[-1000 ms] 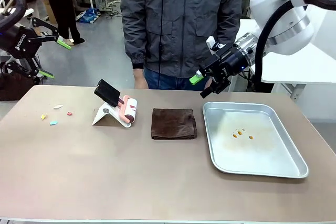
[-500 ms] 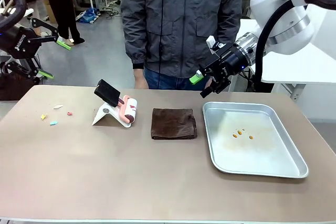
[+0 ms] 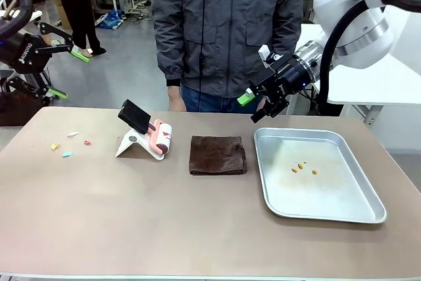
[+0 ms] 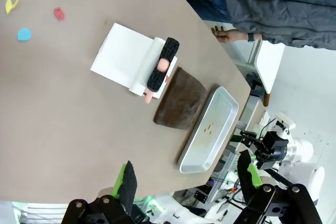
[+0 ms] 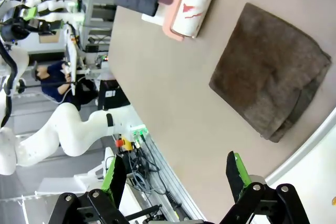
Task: Clean the surface of the table.
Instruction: Hold the Lint Roller with your left hand and the towel with your right hand.
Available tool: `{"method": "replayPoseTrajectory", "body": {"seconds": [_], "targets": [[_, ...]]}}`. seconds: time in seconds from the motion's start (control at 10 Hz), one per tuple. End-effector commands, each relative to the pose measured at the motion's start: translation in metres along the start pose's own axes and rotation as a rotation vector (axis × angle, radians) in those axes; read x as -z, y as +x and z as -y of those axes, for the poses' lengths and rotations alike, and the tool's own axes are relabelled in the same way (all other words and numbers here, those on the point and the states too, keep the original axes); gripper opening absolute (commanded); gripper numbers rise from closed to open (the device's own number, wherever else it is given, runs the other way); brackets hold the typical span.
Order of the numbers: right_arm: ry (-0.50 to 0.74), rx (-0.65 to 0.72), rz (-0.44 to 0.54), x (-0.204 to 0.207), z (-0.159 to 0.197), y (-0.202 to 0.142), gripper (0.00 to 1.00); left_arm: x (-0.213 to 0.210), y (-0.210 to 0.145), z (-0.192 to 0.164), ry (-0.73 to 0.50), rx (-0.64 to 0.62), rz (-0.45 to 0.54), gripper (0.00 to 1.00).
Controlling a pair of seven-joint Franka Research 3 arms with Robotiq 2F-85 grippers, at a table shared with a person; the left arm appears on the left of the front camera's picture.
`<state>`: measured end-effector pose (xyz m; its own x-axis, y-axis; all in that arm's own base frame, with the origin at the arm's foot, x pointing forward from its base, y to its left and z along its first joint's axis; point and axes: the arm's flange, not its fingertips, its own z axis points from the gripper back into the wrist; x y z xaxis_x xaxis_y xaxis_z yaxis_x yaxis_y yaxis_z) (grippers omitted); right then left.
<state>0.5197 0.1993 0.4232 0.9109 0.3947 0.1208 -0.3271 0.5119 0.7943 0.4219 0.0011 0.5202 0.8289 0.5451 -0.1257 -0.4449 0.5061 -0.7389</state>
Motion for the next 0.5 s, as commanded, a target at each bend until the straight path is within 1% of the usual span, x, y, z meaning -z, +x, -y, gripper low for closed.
{"method": "replayPoseTrajectory", "body": {"seconds": [0.0, 0.1, 0.2, 0.4], "targets": [[-0.095, 0.03, 0.038, 0.02, -0.005, 0.0, 1.0, 0.029, 0.003, -0.004, -0.069, -0.011, -0.001, 1.0], [-0.134, 0.05, 0.041, 0.034, -0.01, -0.002, 1.0, 0.05, 0.002, -0.006, -0.061, -0.012, 0.009, 1.0], [-0.158, 0.083, 0.047, 0.049, -0.012, -0.004, 1.0, 0.069, -0.003, -0.007, -0.026, -0.004, 0.022, 1.0], [-0.188, 0.128, 0.098, 0.069, -0.012, -0.008, 1.0, 0.095, -0.007, -0.012, 0.017, 0.007, 0.07, 1.0]]}}
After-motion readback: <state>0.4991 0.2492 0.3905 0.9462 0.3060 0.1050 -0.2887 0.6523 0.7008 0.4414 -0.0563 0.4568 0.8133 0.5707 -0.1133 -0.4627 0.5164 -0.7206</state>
